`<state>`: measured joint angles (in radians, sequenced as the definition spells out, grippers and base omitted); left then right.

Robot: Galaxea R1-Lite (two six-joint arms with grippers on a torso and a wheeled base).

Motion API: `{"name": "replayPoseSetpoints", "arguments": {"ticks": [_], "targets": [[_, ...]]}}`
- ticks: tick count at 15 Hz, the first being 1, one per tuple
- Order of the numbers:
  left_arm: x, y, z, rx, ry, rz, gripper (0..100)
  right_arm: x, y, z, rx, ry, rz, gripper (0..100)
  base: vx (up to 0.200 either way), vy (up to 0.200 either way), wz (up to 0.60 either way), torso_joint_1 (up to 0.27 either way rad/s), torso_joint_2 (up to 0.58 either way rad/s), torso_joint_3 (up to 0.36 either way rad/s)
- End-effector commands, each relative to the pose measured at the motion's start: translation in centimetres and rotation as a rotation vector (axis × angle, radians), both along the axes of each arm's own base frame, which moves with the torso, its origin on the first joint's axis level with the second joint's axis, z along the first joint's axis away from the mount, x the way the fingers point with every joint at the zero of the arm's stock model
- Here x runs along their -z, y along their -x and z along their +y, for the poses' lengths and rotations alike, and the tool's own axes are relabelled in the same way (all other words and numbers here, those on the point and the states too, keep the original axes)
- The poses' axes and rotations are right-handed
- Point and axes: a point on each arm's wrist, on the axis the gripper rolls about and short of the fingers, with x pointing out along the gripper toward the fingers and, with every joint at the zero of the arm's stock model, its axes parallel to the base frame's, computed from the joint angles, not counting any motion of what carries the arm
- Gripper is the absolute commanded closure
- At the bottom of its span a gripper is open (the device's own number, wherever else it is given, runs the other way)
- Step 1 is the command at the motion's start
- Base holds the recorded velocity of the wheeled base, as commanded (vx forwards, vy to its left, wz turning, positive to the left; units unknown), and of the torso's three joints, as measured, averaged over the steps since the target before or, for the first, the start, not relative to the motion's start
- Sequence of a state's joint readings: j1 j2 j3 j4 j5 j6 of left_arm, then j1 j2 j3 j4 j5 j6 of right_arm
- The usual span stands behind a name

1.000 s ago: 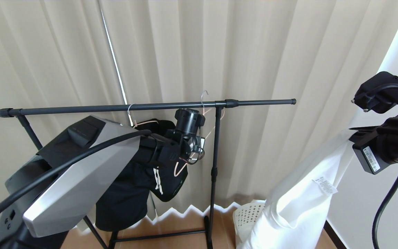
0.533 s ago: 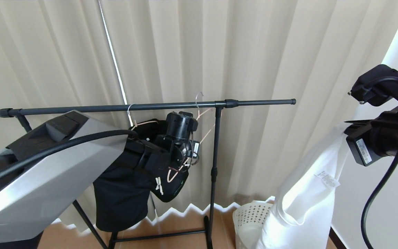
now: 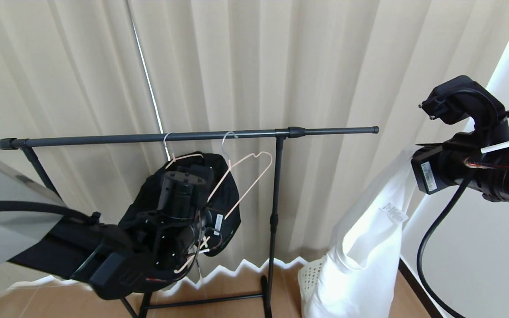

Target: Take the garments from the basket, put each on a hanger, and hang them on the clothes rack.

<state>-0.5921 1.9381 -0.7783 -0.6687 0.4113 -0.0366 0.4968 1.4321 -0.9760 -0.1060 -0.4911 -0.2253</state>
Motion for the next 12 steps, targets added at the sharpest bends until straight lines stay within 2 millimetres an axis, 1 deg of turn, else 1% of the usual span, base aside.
{"name": "replayPoseSetpoints", "arguments": {"ticks": [1,3,5,6,7,8,9,12], "targets": [[0.1,5.1,3.2,0.040,0.006,-0.041,100,0.5,-1.3,0.7,0.007,-0.016,-0.021,100,0.000,0.000,0.00,0.000,0.00,0.000],[0.7,7.0,4.6,0.133,0.021,-0.071,100,0.8,-1.8,0.9,0.010,-0.018,-0.020,100,0.000,0.000,0.00,0.000,0.00,0.000],[1.3,8.4,5.2,0.226,0.071,-0.093,100,1.3,-2.6,1.2,0.040,-0.028,-0.015,100,0.000,0.000,0.00,0.000,0.00,0.000],[1.4,8.5,5.3,0.241,0.080,-0.101,100,1.5,-2.9,1.3,0.061,-0.021,-0.019,100,0.000,0.000,0.00,0.000,0.00,0.000],[1.7,9.0,5.5,0.262,0.093,-0.110,100,1.8,-3.8,1.6,0.127,-0.012,-0.047,100,0.000,0.000,0.00,0.000,0.00,0.000],[1.8,9.3,5.6,0.282,0.102,-0.112,100,2.1,-4.3,1.7,0.150,-0.012,-0.062,100,0.000,0.000,0.00,0.000,0.00,0.000],[2.0,9.9,5.8,0.351,0.112,-0.110,100,2.5,-5.2,1.7,0.173,-0.013,-0.074,100,0.000,0.000,0.00,0.000,0.00,0.000],[2.1,10.8,6.1,0.473,0.111,-0.131,100,2.7,-5.5,1.8,0.198,-0.009,-0.084,100,0.000,0.000,0.00,0.000,0.00,0.000]]}}
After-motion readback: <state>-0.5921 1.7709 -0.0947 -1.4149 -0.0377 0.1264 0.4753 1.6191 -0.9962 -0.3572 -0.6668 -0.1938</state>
